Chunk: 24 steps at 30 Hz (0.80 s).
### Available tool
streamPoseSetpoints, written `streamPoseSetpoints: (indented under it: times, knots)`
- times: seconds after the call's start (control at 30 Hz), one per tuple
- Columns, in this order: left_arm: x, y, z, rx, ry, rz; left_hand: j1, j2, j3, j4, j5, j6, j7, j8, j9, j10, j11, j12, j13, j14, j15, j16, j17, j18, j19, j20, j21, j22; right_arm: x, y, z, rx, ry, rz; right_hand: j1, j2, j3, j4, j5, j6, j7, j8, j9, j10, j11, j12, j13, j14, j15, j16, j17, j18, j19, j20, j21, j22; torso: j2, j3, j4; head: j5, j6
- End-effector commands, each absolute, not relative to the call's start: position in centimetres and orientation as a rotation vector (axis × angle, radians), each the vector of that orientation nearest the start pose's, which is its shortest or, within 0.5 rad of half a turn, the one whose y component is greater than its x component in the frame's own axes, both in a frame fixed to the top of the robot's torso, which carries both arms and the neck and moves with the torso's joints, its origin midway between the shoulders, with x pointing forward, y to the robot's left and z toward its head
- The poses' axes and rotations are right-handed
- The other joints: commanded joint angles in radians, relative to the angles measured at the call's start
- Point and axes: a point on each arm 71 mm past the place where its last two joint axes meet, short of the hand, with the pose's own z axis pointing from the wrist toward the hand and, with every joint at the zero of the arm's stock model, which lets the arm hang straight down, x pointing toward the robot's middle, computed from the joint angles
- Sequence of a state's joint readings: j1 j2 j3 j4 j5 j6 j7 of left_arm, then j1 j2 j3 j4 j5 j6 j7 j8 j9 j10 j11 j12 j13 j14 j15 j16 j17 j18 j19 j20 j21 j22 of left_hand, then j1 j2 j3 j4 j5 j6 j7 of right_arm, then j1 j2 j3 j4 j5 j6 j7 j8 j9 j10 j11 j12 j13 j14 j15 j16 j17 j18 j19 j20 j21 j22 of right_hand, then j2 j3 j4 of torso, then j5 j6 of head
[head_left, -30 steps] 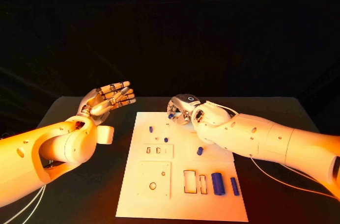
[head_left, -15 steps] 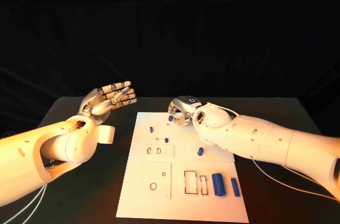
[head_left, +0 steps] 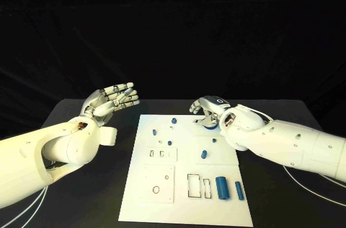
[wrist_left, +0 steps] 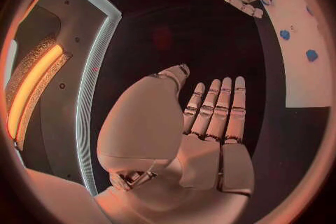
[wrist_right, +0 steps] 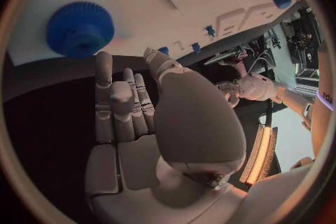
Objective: Assemble the parts on the task board
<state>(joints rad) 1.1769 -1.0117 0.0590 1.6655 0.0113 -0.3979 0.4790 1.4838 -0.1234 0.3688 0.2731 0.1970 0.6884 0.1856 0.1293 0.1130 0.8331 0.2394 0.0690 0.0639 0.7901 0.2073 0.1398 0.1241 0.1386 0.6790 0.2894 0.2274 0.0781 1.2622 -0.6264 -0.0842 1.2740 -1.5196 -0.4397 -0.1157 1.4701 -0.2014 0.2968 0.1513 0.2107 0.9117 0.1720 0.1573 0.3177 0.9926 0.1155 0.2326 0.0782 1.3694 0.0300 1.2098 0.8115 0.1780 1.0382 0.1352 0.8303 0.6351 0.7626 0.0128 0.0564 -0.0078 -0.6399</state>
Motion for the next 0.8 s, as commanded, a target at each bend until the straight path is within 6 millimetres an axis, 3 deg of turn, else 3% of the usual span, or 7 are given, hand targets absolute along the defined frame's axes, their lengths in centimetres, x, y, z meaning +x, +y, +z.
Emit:
streamPoseSetpoints:
  times: [0.03, 0.13, 0.27, 0.37, 0.47, 0.57, 0.8]
  knots:
    - [47.1, 25.7, -13.4, -1.098, 1.199, -1.556, -0.013, 0.001, 0.006, 0.000, -0.004, -0.001, 0.102, 0.004, 0.000, 0.006, 0.002, 0.006, 0.001, 0.005, 0.000, 0.005, 0.001, 0.015, 0.008, 0.001, 0.005, 0.001, 53.1, -17.9, -15.7, -0.082, 1.455, 0.595, 0.002, -0.021, 0.059, 0.020, 0.004, 0.023, -0.003, -0.006, -0.003, 0.092, -0.016, 0.042, 0.005, 0.035, -0.011, 0.040, 0.056, -0.004, 0.048, -0.013, 0.048, 0.062, -0.007, 0.0011, -0.0115, 0.001, 0.001]
    - [47.1, 25.8, -13.4, -1.100, 1.199, -1.554, -0.013, 0.001, 0.006, 0.000, -0.004, -0.001, 0.102, 0.004, 0.000, 0.006, 0.002, 0.006, 0.001, 0.005, 0.000, 0.005, 0.001, 0.015, 0.008, 0.001, 0.005, 0.001, 53.1, -19.8, -14.9, -0.014, 1.490, 0.588, -0.006, -0.047, 0.099, 0.034, -0.006, 0.039, -0.020, -0.008, -0.005, 0.211, -0.045, 0.103, 0.036, 0.074, -0.034, 0.092, 0.147, -0.019, 0.107, -0.030, 0.120, 0.152, -0.009, 0.0007, -0.0171, -0.002, 0.001]
    - [47.2, 25.8, -13.5, -1.102, 1.200, -1.554, -0.013, 0.001, 0.006, 0.000, -0.004, -0.001, 0.102, 0.004, 0.000, 0.006, 0.002, 0.005, 0.001, 0.005, 0.000, 0.005, 0.001, 0.015, 0.008, 0.001, 0.005, 0.001, 53.3, -21.7, -14.7, 0.046, 1.567, 0.569, -0.017, -0.070, 0.102, 0.044, -0.006, 0.041, -0.021, -0.014, -0.006, 0.256, -0.053, 0.143, 0.072, 0.102, -0.043, 0.137, 0.231, -0.032, 0.151, -0.040, 0.169, 0.215, -0.011, 0.0017, -0.0217, -0.002, -0.001]
    - [47.2, 25.8, -13.5, -1.102, 1.200, -1.555, -0.013, 0.001, 0.006, 0.000, -0.004, -0.001, 0.102, 0.004, 0.000, 0.006, 0.002, 0.005, 0.001, 0.005, 0.000, 0.005, 0.001, 0.015, 0.008, 0.001, 0.005, 0.001, 53.6, -22.7, -15.0, 0.070, 1.641, 0.544, -0.023, -0.081, 0.030, 0.060, -0.001, 0.030, -0.030, -0.029, -0.007, 0.261, -0.063, 0.304, 0.223, 0.112, -0.052, 0.163, 0.278, -0.041, 0.181, -0.049, 0.199, 0.265, -0.012, 0.0030, -0.0218, -0.001, -0.003]
    - [47.2, 25.7, -13.5, -1.102, 1.202, -1.558, -0.013, 0.001, 0.007, 0.000, -0.004, 0.002, 0.102, 0.004, 0.001, 0.007, 0.002, 0.005, 0.001, 0.006, 0.000, 0.005, 0.001, 0.015, 0.008, 0.001, 0.005, 0.001, 53.9, -23.3, -15.4, 0.083, 1.692, 0.523, 0.026, -0.047, -0.112, 0.104, 0.005, 0.012, -0.025, -0.032, -0.001, 0.187, -0.062, 0.551, 0.478, 0.131, -0.046, 0.218, 0.389, -0.055, 0.222, -0.045, 0.251, 0.342, -0.010, 0.0020, -0.0188, -0.006, -0.002]
    - [47.3, 25.7, -13.5, -1.103, 1.204, -1.560, -0.013, 0.001, 0.007, 0.000, -0.004, 0.002, 0.102, 0.004, 0.001, 0.007, 0.002, 0.005, 0.001, 0.006, 0.000, 0.005, 0.001, 0.015, 0.008, 0.001, 0.005, 0.001, 54.2, -23.5, -15.8, 0.093, 1.719, 0.504, 0.050, -0.024, -0.204, 0.138, 0.004, -0.002, -0.020, -0.024, 0.004, 0.282, -0.052, 0.874, 0.864, 0.151, -0.040, 0.268, 0.501, -0.066, 0.255, -0.040, 0.299, 0.410, -0.009, 0.0013, -0.0175, -0.008, -0.003]
    - [47.3, 25.5, -13.6, -1.103, 1.207, -1.563, -0.013, 0.001, 0.008, 0.000, -0.004, 0.003, 0.102, 0.005, 0.001, 0.007, 0.002, 0.005, 0.001, 0.006, 0.000, 0.006, 0.002, 0.015, 0.008, 0.001, 0.005, 0.001, 54.8, -23.4, -16.8, 0.097, 1.752, 0.474, 0.034, 0.003, -0.274, 0.139, 0.007, -0.021, -0.011, -0.003, 0.014, 0.394, -0.040, 1.124, 1.186, 0.177, -0.028, 0.324, 0.640, -0.081, 0.298, -0.030, 0.368, 0.501, -0.008, -0.0001, -0.0140, -0.005, -0.006]
